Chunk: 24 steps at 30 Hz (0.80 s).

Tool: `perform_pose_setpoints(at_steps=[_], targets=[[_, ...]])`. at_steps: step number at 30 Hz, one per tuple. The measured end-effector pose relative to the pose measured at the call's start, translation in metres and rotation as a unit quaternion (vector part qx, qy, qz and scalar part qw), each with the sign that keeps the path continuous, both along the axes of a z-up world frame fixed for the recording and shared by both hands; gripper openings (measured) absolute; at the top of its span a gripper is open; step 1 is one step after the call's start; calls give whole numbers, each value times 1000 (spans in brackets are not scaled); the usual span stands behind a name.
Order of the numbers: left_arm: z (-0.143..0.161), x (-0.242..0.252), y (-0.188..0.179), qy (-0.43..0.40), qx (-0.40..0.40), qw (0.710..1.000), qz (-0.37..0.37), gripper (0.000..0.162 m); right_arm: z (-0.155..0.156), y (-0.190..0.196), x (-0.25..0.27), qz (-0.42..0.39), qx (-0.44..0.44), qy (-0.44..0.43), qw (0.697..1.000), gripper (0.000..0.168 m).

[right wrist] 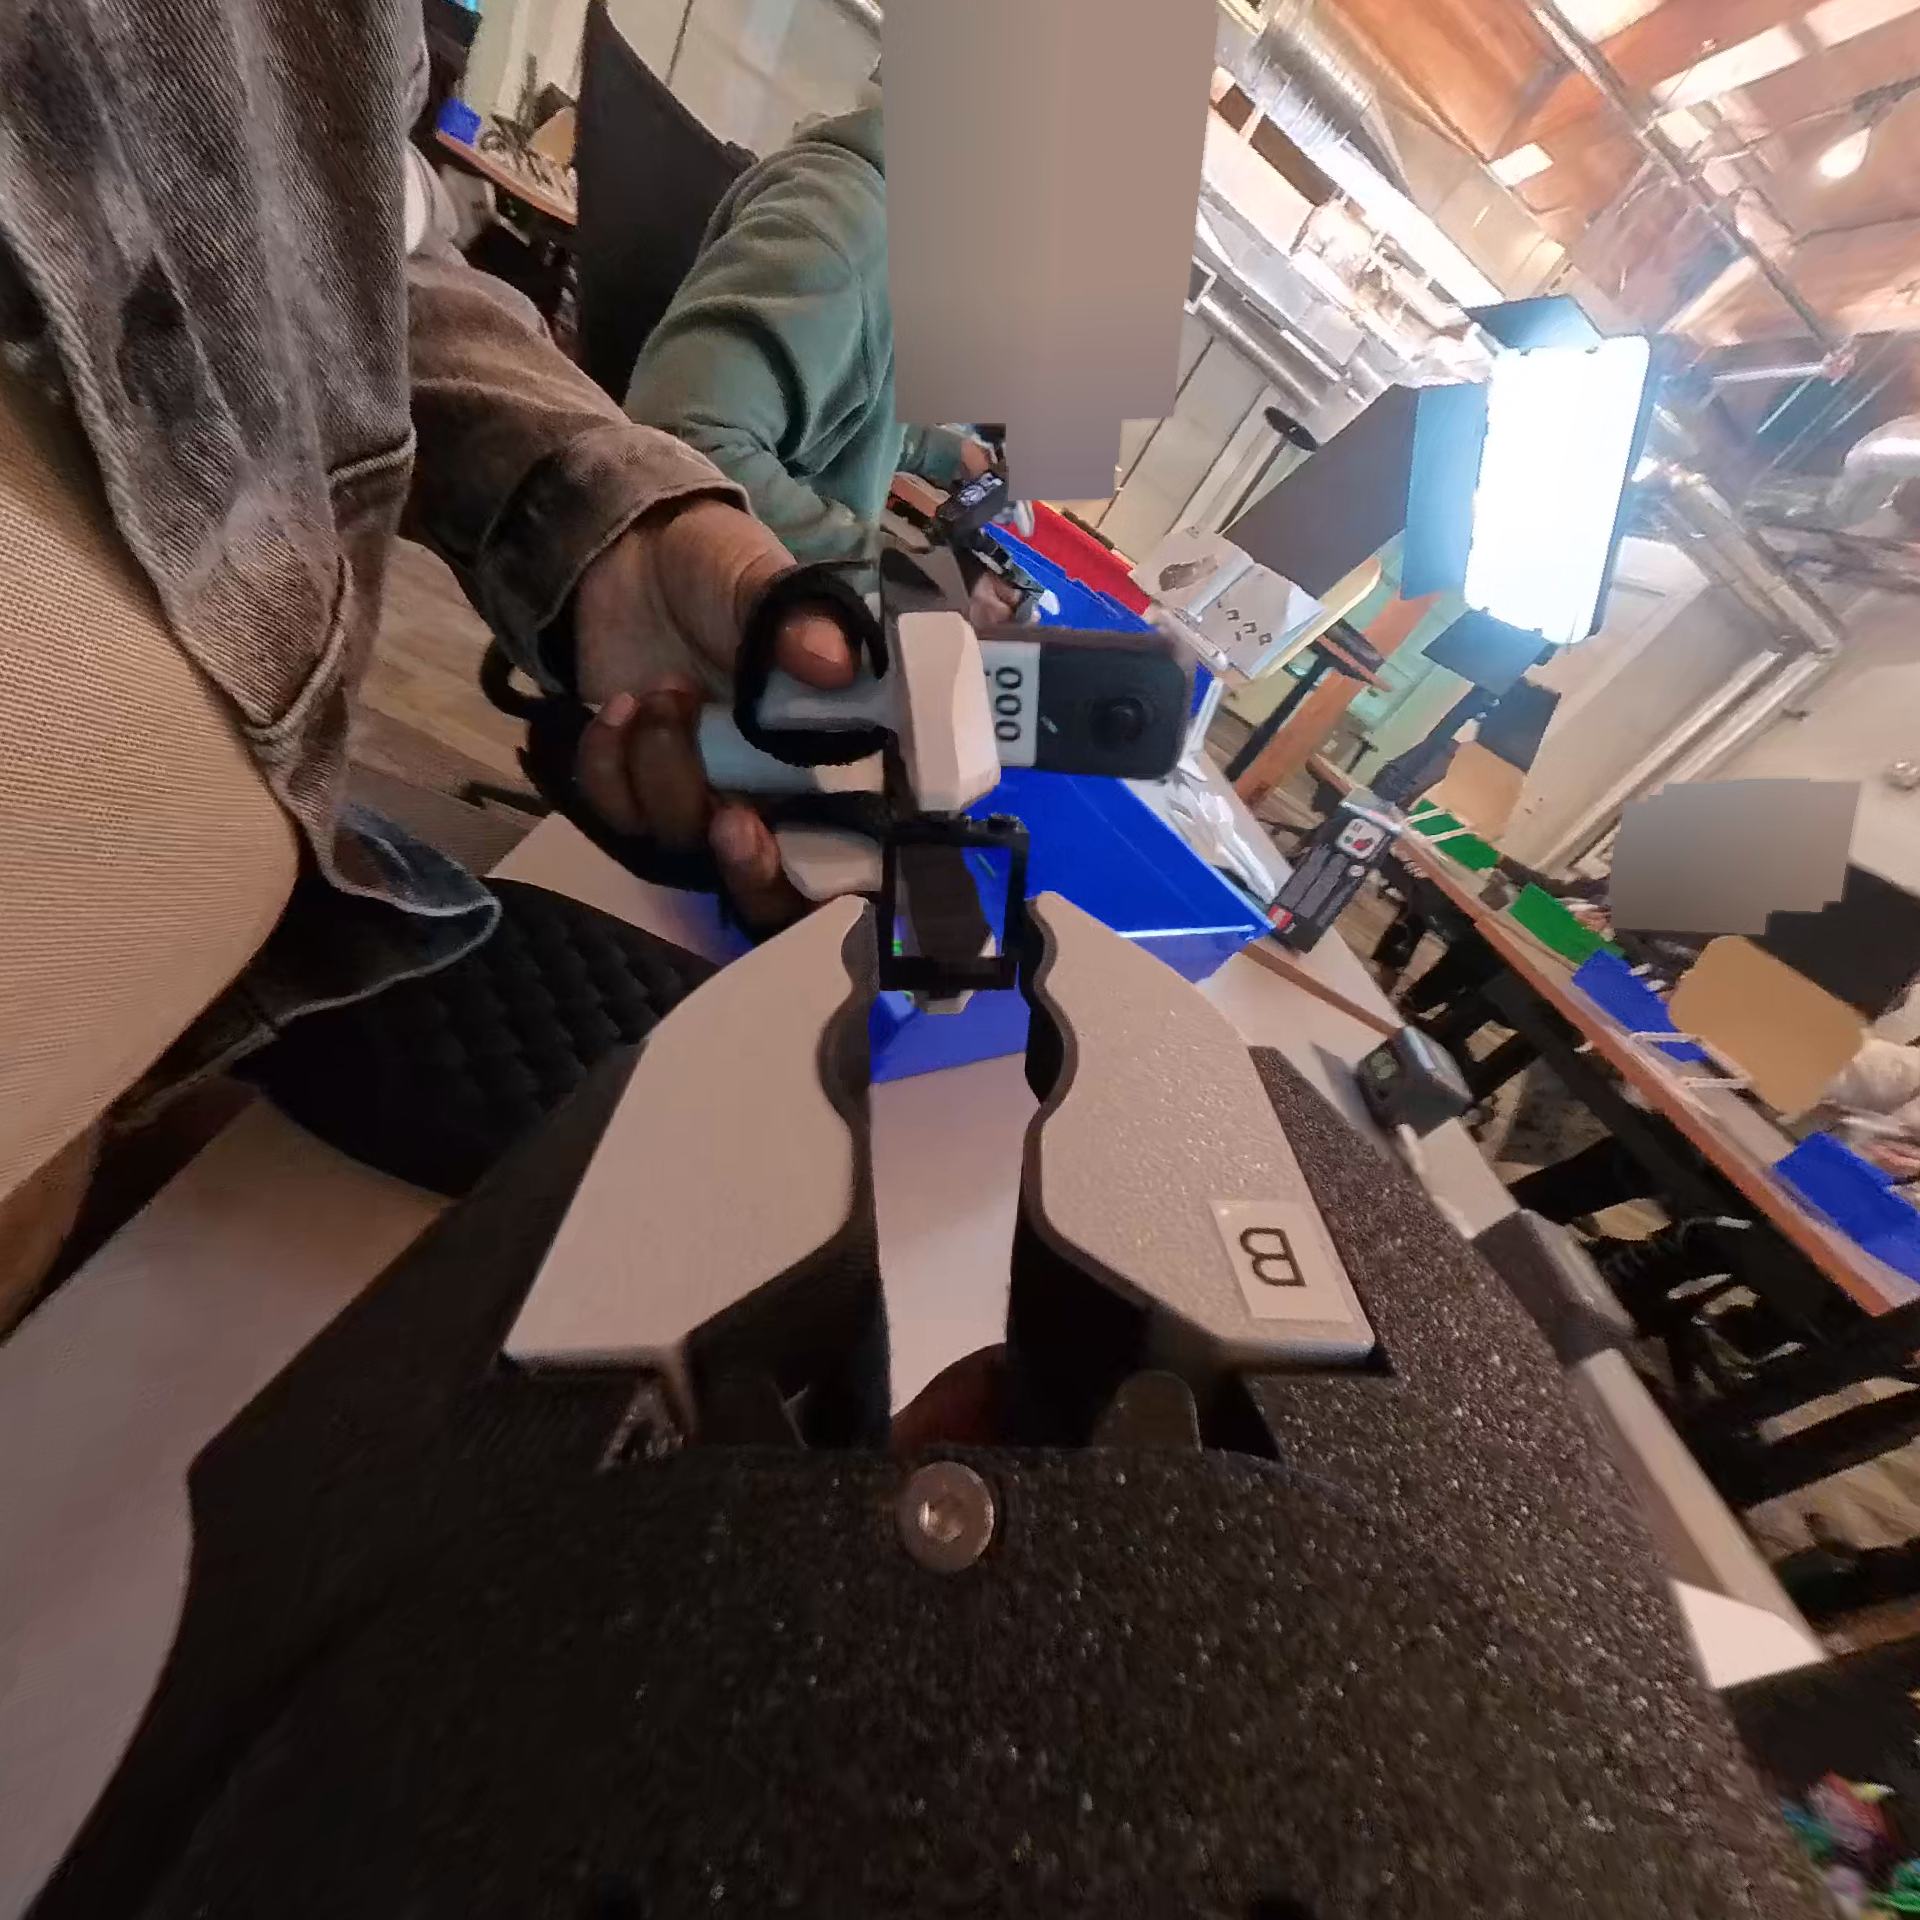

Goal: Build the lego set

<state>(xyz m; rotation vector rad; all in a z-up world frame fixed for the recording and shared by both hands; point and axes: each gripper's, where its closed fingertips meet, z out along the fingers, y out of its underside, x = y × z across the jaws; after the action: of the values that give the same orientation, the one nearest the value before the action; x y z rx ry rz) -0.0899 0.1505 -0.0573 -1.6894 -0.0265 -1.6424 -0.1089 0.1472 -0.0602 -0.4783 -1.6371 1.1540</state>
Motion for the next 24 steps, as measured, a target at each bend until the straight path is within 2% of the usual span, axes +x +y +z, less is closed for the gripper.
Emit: perform_pose_setpoints(at_steps=[1,3,5,7,9,11,12,17,20,24], targets=[[0,-1,-4,22,19,1000,-4,35,0,-1,2,5,-15,-8,1000,25],[5,-12,-13,79,68,994,18,50,-3,2,7,8,-45,-27,999,26],[-2,-35,-18,205,122,967,91,56,-11,5,11,18,-87,-60,994,26],[-13,-58,-24,342,173,909,164,58,-18,6,13,34,-131,-90,987,25],[-19,-66,-31,440,220,847,203,60,-27,8,13,41,-161,-115,979,25],[-26,-64,-34,490,251,802,232,61,-36,8,12,44,-175,-143,973,25],[-31,-58,-34,494,259,795,238,61,-42,8,11,42,-176,-158,971,25],[-57,-34,-22,469,255,819,212,58,-59,0,13,53,-171,-206,962,25],[-51,-23,-14,412,267,846,207,49,-65,-2,13,53,-165,-223,959,25],[-51,-22,-1,386,262,862,198,37,-70,3,9,40,-173,-235,956,25]])
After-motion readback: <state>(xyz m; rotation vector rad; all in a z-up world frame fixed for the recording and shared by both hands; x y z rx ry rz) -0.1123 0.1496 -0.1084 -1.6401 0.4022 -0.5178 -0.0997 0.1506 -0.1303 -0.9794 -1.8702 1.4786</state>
